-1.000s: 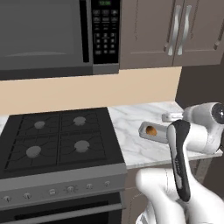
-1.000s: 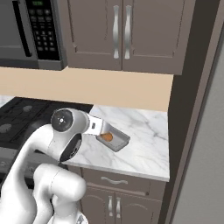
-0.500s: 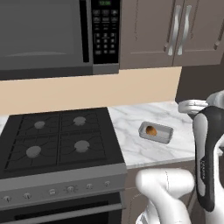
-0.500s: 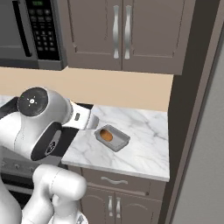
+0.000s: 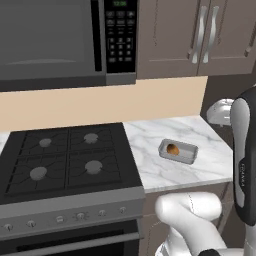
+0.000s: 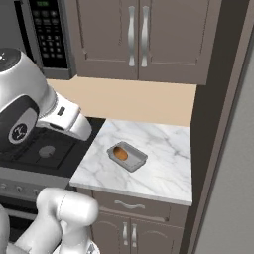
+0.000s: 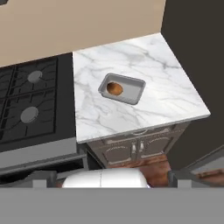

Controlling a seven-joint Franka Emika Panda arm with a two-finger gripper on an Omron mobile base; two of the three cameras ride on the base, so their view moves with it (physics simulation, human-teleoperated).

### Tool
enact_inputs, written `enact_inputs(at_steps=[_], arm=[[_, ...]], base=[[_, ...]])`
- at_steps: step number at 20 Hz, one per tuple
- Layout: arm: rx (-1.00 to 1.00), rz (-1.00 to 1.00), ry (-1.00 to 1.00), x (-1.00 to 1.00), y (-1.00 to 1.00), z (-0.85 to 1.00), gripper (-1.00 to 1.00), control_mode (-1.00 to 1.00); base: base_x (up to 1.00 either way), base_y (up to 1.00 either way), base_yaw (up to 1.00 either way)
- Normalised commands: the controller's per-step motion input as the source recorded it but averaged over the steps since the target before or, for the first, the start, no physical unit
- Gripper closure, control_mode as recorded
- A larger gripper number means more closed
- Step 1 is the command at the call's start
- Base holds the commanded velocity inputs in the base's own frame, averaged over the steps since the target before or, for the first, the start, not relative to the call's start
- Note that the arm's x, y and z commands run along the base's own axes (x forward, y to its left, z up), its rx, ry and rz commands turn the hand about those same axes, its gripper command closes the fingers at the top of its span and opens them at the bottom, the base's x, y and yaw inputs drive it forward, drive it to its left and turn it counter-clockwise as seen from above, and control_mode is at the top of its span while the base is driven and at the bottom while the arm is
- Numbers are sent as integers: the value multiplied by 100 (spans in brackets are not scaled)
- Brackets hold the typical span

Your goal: Take the cucumber and potato out of the freezer and place them in the tupperware container on the counter. Then put the tupperware containing the vegetables back in the freezer.

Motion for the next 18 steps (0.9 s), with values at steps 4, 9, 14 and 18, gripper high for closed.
enact_inputs(at_steps=[4, 9, 14, 18], arm=[[0, 0, 19, -33, 12, 0, -100, -100], [0, 0, 6, -24, 1, -29, -100, -100], [-1, 0, 0, -33, 8, -42, -100, -100], [0, 0, 0, 0, 0, 0, -100, 100]], base=[[0, 0, 0], [0, 0, 0], [0, 0, 0], [-96, 21, 0]])
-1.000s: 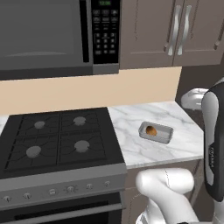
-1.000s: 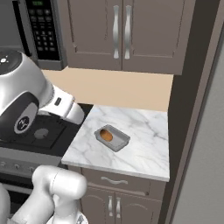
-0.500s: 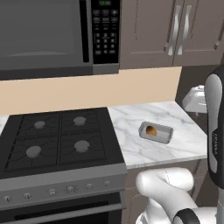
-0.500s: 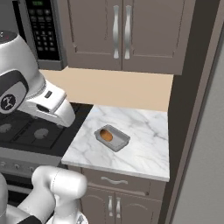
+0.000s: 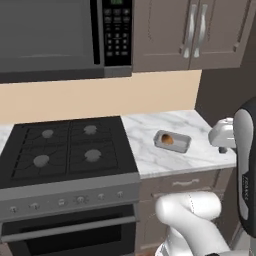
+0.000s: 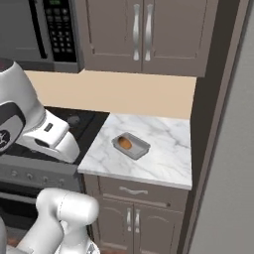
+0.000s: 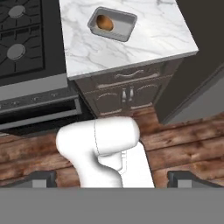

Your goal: Take the cucumber and potato out of the freezer and place them in the tupperware container on the counter. Then put the tupperware containing the vegetables back in the freezer.

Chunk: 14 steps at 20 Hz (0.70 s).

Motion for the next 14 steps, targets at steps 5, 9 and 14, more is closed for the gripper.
enact_inputs(at_steps=[5, 9, 14], arm=[[0, 0, 0, 0, 0, 0, -100, 100], [0, 0, 0, 0, 0, 0, -100, 100], [0, 0, 0, 0, 0, 0, -100, 100]], base=[[-100, 0, -4], [-81, -59, -8], [-4, -100, -5]])
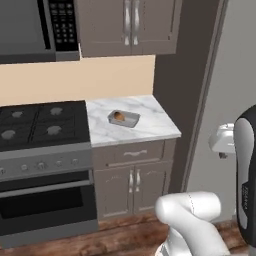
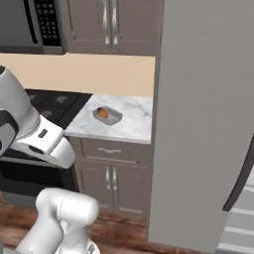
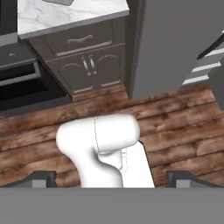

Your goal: Take the cucumber and potato out of the freezer and place them in the tupperware container on the counter. Then put the tupperware containing the vegetables back in the freezer.

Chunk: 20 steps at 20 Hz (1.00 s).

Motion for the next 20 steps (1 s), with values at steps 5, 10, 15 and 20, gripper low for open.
enact_inputs(at_steps=[5, 10, 15, 20], arm=[[0, 0, 0, 0, 0, 0, -100, 100], [0, 0, 0, 0, 0, 0, -100, 100], [0, 0, 0, 0, 0, 0, -100, 100], [0, 0, 0, 0, 0, 0, -100, 100]], base=[[25, -100, 0], [36, -92, 2], [59, -80, 7], [67, -62, 5]])
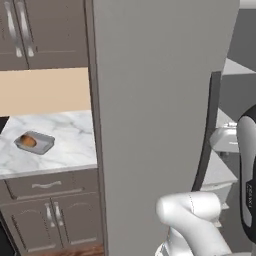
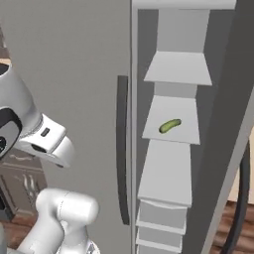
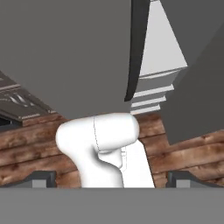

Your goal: Take the cucumber and potato out of the freezer and place them in the tupperware container on the counter. Then put the tupperware containing the vegetables back in the freezer.

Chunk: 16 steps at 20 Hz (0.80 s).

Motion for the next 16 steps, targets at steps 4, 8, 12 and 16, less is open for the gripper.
enact_inputs(at_steps=[4, 8, 12, 16], arm=[[0, 0, 0, 0, 0, 0, -100, 100], [0, 0, 0, 0, 0, 0, -100, 100], [0, 0, 0, 0, 0, 0, -100, 100], [0, 0, 0, 0, 0, 0, -100, 100]], base=[[26, -62, 5], [0, -51, 2], [4, -58, 0], [31, -67, 0]])
